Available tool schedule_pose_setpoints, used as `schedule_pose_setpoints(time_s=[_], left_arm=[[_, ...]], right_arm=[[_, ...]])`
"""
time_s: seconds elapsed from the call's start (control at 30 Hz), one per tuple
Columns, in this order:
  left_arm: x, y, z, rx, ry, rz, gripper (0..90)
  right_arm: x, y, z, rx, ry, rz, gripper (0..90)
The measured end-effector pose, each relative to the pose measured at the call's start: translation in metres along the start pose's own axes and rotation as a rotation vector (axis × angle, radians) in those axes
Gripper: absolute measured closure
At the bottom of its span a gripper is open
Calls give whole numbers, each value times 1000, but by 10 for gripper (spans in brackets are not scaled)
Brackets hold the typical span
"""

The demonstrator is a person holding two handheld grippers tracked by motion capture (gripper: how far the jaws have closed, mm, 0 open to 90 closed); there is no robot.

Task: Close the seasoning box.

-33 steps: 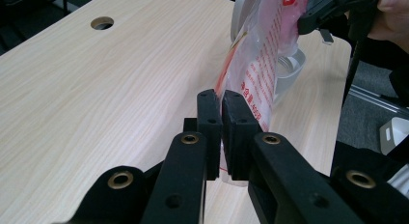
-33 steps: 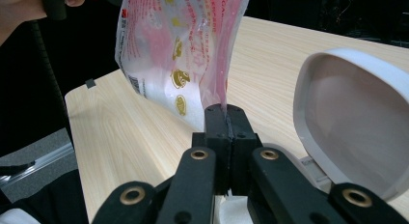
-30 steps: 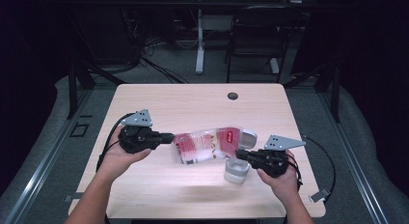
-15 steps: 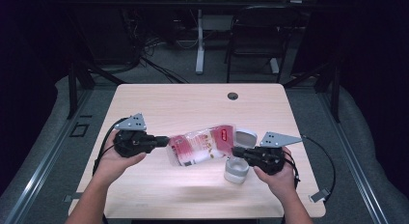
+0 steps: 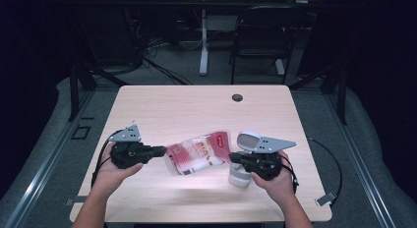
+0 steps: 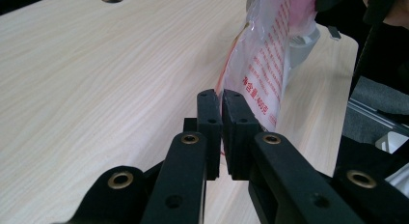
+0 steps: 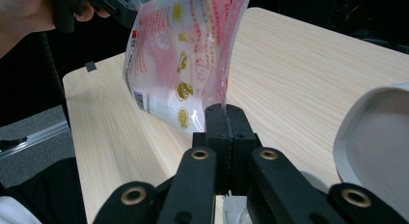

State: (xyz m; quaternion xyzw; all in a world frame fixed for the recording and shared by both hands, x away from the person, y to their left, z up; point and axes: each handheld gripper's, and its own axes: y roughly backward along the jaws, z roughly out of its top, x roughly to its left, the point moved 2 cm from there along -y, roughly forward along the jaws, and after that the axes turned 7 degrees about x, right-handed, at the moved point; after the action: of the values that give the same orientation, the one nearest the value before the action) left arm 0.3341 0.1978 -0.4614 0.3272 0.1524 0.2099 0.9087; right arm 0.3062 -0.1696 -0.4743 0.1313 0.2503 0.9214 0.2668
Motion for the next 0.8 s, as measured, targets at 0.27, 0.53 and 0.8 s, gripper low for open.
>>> schedule_pose_setpoints(time_s=[0.27,0.53,0.8], left_arm=[[4,-8,-11,7,21,0,857],[5,-16,-18,33,27,-6,846],[6,-21,-25,46,38,-6,835]], right_arm=[[2,-4,2,10,6,1,900],[2,-3,1,15,15,-3,900],[4,-5,1,18,25,-13,900]])
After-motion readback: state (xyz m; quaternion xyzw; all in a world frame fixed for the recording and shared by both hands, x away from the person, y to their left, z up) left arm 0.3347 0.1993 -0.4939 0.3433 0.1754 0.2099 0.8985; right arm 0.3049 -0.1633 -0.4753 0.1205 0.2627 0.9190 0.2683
